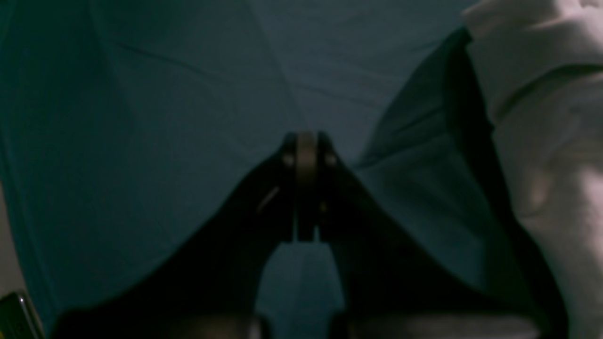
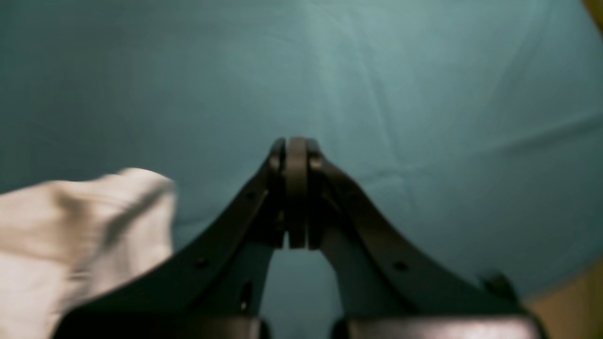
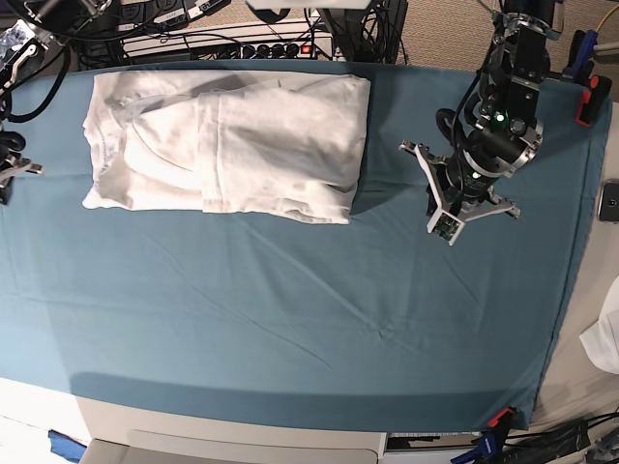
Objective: Fold the T-shirt properly
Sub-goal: 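Withdraw both grippers away from the folded shirt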
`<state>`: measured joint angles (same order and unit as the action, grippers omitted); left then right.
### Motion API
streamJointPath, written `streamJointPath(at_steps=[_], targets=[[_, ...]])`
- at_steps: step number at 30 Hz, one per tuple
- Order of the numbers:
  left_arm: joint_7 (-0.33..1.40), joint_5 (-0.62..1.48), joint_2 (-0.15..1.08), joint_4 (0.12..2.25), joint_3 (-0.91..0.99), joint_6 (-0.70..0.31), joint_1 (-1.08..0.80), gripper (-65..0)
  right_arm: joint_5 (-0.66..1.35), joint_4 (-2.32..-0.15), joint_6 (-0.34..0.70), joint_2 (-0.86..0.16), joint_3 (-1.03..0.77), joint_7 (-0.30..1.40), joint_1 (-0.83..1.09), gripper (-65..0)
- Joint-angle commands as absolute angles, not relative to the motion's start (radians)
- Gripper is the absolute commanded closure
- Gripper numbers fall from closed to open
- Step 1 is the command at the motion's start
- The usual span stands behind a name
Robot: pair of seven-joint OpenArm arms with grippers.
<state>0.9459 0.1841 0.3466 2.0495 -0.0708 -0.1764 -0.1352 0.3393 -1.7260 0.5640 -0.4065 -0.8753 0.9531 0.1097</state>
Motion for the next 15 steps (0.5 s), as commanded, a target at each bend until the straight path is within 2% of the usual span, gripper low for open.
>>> streamJointPath(at_steps=[1, 3, 8, 15], targets=[[0.927, 0.184, 0.352, 2.069, -0.067, -0.177, -0.125, 0.0, 0.336, -1.739, 0.548, -0.432, -0.882, 0.934, 0.11, 0.0], [0.923, 0.184, 0.352, 2.069, -0.067, -0.177, -0.125, 0.0, 0.317, -1.739, 0.538, -0.431, -0.882, 0.934, 0.124, 0.0], [0.897, 0.212, 0.352, 2.064, -0.067, -0.177, -0.125, 0.0, 0.306, -1.739, 0.492, -0.429, -0.882, 0.934, 0.139, -15.0], [0.897, 0.319, 0.352, 2.039, 0.0, -0.22, -0.128, 0.0, 0.46, -1.708, 0.472, -0.431, -0.882, 1.003, 0.138, -16.1]])
